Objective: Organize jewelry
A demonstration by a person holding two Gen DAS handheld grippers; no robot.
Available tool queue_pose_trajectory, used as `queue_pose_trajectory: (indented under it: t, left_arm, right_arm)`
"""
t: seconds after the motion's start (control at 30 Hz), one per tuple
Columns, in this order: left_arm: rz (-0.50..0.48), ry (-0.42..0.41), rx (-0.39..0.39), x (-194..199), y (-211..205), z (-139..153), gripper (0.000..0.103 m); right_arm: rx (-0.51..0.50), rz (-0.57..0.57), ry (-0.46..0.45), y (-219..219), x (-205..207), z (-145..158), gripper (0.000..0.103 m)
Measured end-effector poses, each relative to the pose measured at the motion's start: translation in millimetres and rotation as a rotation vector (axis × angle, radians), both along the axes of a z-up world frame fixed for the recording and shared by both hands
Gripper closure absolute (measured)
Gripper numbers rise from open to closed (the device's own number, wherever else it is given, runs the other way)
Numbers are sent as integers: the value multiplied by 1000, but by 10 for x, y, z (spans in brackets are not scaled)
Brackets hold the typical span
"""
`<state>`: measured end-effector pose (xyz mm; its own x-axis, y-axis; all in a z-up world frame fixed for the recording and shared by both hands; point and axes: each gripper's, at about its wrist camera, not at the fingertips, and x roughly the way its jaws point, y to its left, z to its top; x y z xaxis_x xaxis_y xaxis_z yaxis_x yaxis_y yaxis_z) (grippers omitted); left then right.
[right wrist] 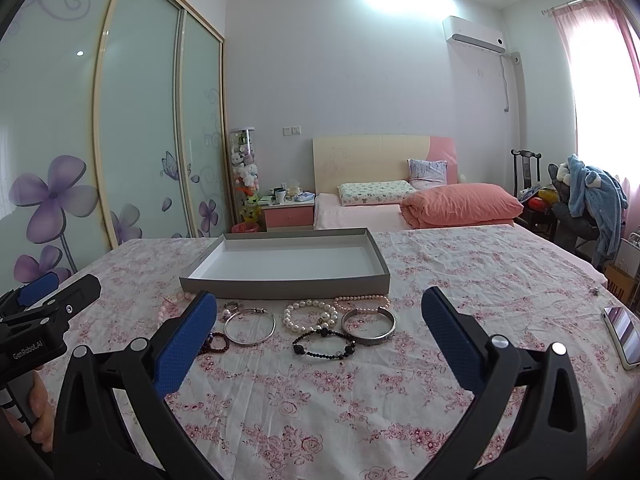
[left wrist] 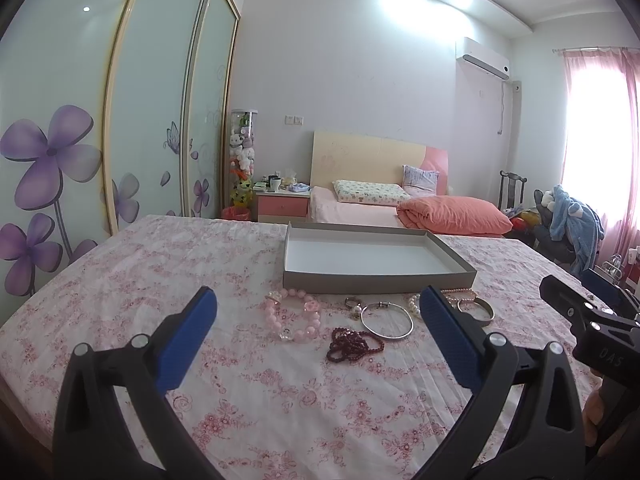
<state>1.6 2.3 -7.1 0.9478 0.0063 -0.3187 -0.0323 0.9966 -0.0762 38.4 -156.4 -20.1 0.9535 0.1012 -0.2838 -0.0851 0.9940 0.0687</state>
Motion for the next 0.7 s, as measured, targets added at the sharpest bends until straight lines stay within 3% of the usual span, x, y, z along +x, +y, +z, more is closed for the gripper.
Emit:
queue_pose_trajectory:
  t: [0.7]
  left_arm:
    - [-1,8,-4,21,-21,-55,4]
  right_arm:
    - [0,0,4,0,-11,-16,2]
